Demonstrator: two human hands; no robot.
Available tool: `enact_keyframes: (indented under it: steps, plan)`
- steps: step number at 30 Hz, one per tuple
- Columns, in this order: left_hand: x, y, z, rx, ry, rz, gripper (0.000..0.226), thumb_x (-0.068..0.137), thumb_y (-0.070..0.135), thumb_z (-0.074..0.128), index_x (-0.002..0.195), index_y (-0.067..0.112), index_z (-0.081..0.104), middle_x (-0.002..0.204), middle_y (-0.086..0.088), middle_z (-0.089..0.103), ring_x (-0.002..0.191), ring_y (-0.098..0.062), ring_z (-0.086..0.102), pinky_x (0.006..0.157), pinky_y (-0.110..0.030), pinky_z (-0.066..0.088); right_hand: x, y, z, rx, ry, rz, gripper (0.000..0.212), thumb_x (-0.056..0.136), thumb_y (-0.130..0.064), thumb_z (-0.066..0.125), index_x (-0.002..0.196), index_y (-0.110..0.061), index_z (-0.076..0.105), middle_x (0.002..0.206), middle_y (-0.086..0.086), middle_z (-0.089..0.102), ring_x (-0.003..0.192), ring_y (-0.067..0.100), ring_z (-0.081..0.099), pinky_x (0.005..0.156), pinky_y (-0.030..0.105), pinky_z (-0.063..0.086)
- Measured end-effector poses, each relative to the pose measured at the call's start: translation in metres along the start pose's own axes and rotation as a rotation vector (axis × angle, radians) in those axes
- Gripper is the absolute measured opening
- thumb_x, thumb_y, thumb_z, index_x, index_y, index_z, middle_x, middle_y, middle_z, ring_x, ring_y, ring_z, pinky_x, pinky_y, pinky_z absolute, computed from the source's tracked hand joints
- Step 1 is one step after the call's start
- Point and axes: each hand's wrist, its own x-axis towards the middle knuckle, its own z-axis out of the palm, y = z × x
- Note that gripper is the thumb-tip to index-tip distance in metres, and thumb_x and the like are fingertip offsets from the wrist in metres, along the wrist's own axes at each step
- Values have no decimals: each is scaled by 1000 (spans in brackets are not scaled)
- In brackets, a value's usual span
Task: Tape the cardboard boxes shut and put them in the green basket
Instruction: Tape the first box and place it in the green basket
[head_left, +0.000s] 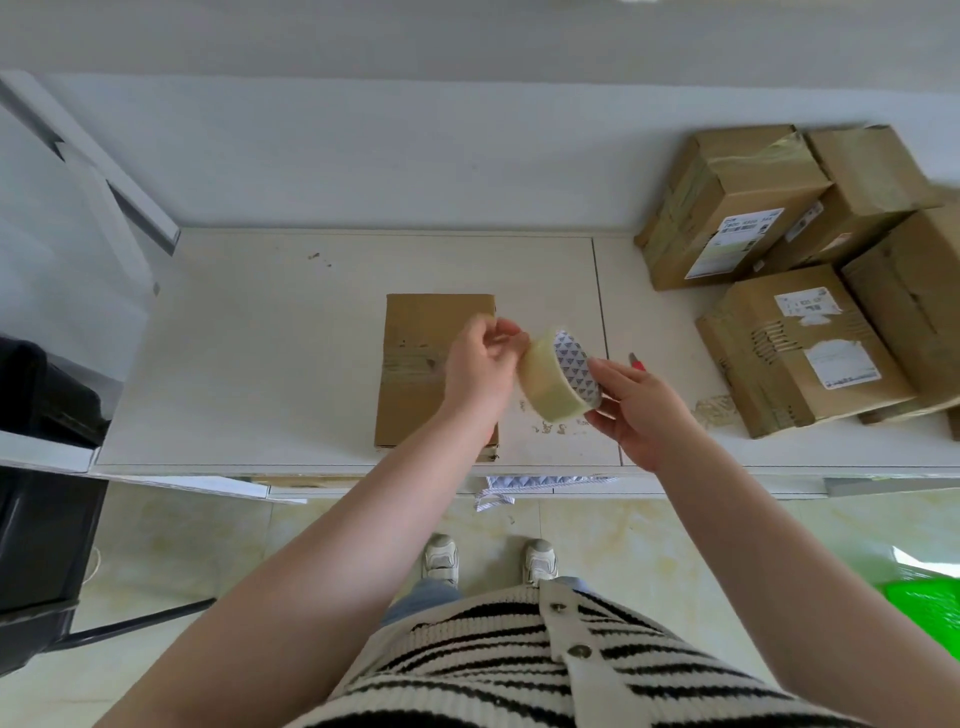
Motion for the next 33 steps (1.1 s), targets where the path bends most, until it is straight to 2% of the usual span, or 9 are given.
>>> enact_keyframes:
  steps: [3,5,10,13,17,23,26,30,33]
  plan:
    - [5,-3,3,384,30,338,2,96,18,58,96,17,57,107,1,60,102,-14,55,83,-23,38,15,9,-17,46,188,9,7,94,-14,63,94,-15,70,77,1,75,80,17,71,64,28,58]
    - [10,-7,1,437,50,380,6,97,17,57,100,11,59,110,-3,61,107,-16,54,86,-22,38,29,16,-23,8,314,-15,13,91,-5,65,88,-16,69,70,-3,72,82,20,71,67,32,60]
    - [15,-19,-8,582,89,396,13,96,15,58,106,7,60,121,-7,57,117,-21,50,89,-25,40,56,31,-17,-100,424,-44,6,91,-7,66,86,-9,66,97,11,70,84,25,70,73,38,60]
    - [18,-28,-23,640,177,368,21,93,16,62,112,7,59,132,-9,51,128,-24,45,100,-28,36,63,28,-32,-569,559,-192,14,95,-27,60,91,-15,66,103,7,67,73,22,63,67,37,56]
    - [25,-41,-43,725,312,190,56,90,27,68,137,12,44,145,-14,38,135,-31,35,112,-38,29,69,33,-70,-1018,711,-117,29,92,-24,62,119,-15,59,120,17,54,113,37,48,91,44,46]
    - [34,-55,-60,658,286,-92,86,88,43,68,152,17,18,150,-8,35,126,-29,51,81,-38,43,68,38,-60,-902,628,-110,26,92,-18,59,116,-7,56,120,19,57,100,34,55,83,39,47]
    - [41,-58,-70,664,304,-132,90,88,48,65,153,11,15,151,-7,38,130,-28,49,88,-40,44,53,19,-22,-853,716,-286,27,95,-23,54,118,-10,57,123,15,54,111,32,51,91,41,44]
    - [48,-67,-83,686,235,-220,75,86,61,60,138,10,41,131,-8,59,114,-30,59,75,-33,43,17,10,71,-726,347,-520,28,95,-20,51,123,-16,58,111,1,64,94,17,59,84,34,49]
    - [49,-77,-84,598,173,-216,56,88,61,57,115,12,56,109,-4,66,90,-23,60,68,-30,41,-3,31,124,-834,106,-405,49,96,-29,55,139,-9,42,129,5,51,116,22,51,95,37,44]
